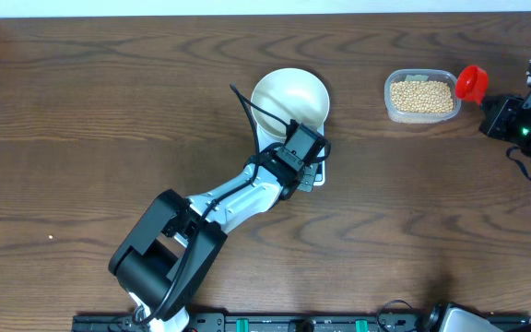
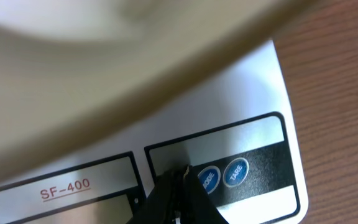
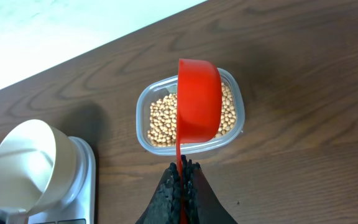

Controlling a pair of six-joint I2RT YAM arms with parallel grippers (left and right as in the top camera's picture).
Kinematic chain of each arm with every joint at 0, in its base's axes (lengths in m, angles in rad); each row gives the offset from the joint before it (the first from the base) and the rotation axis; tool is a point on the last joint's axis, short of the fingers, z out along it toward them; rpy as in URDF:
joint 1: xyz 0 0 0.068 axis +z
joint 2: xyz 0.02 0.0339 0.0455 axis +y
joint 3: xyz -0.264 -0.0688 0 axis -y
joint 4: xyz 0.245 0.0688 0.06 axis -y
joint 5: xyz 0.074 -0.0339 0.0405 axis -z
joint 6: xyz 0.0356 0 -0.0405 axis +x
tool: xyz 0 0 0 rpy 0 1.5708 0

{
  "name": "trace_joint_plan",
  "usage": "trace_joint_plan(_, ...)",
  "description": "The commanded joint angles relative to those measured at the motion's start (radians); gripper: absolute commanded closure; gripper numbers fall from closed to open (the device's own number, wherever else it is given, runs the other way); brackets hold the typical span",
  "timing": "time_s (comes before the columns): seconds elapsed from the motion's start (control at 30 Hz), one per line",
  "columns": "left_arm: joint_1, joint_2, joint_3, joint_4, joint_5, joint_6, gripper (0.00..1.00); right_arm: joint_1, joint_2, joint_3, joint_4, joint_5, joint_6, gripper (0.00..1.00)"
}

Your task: Scoop item into bowl and weigh 50g on scale

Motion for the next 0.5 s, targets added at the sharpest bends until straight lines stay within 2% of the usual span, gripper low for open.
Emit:
trace_joint_plan(0.0,0.0,0.043,0.005,0.005,0.01,0.01,0.93,0.005,0.006,0.016,0.0,0.005,0.001,0.99)
trace_joint_plan(0.47,0.001,0.05,0.005,-0.041,-0.014,0.009,0.92,0.005,0.006,0.016,-0.002,0.008,0.001,0.99)
